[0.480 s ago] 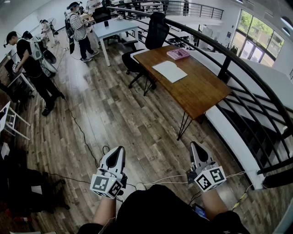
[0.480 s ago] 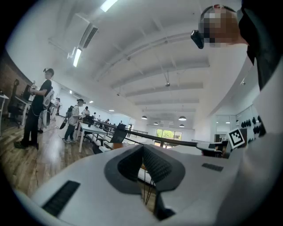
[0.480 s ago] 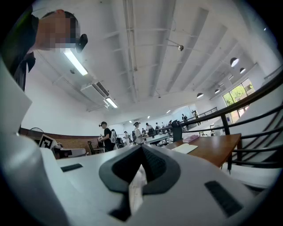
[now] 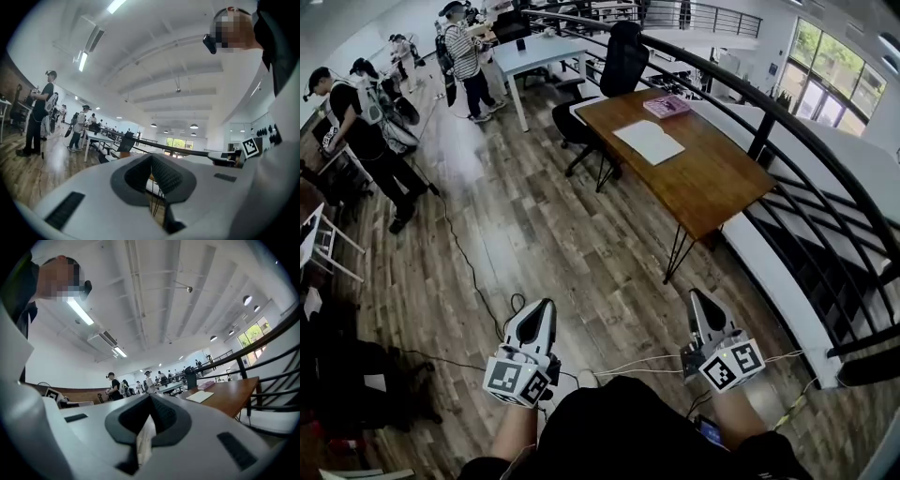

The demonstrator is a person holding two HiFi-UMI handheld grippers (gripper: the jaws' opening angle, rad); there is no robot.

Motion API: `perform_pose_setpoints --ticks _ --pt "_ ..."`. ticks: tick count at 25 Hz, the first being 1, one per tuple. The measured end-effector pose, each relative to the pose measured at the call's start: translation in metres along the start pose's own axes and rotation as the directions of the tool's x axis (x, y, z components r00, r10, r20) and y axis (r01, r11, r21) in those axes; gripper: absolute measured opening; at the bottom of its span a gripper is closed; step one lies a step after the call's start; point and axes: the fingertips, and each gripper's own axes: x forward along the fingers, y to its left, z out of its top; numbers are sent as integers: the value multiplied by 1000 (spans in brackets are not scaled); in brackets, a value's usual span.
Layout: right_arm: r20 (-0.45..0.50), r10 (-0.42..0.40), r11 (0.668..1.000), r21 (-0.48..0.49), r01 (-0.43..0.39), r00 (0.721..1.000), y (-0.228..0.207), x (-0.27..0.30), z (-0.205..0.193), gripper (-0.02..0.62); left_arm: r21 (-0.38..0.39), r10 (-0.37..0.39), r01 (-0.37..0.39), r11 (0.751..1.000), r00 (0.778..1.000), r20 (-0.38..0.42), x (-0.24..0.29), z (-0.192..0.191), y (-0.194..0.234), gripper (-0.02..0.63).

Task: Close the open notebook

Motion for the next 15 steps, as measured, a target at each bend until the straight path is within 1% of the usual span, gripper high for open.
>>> perform_pose_setpoints --ticks 2,7,10,11,12,13,14,15 --pt "7 -1 1000 15 1 1000 -2 -3 1 -5 -2 -4 4 1000 1000 4 1 1 -4 14" --pt "-6 -13 1000 9 13 1000 -12 -12 -1 -5 3 -6 6 1000 1000 9 5 1 -13 14" --pt "27 -15 1000 7 15 1000 -15 -22 7 -3 8 -13 12 1000 999 40 5 7 -22 15" --pt "43 -11 1000 0 11 999 -15 -26 11 32 8 -15 14 1000 998 57 5 10 -26 17" --pt "55 -3 1000 -8 3 998 -15 -30 15 111 7 -16 15 1000 997 71 6 12 -31 22" --pt "62 6 1000 -14 -5 998 -16 -33 18 198 5 -17 17 1000 997 79 7 12 -35 52" --pt "65 12 1000 -17 -11 998 -18 -36 21 247 5 -17 17 1000 997 79 9 11 -40 158" --pt "66 17 1000 -16 -16 998 -20 -39 22 262 9 -15 15 1000 997 74 11 9 -44 234"
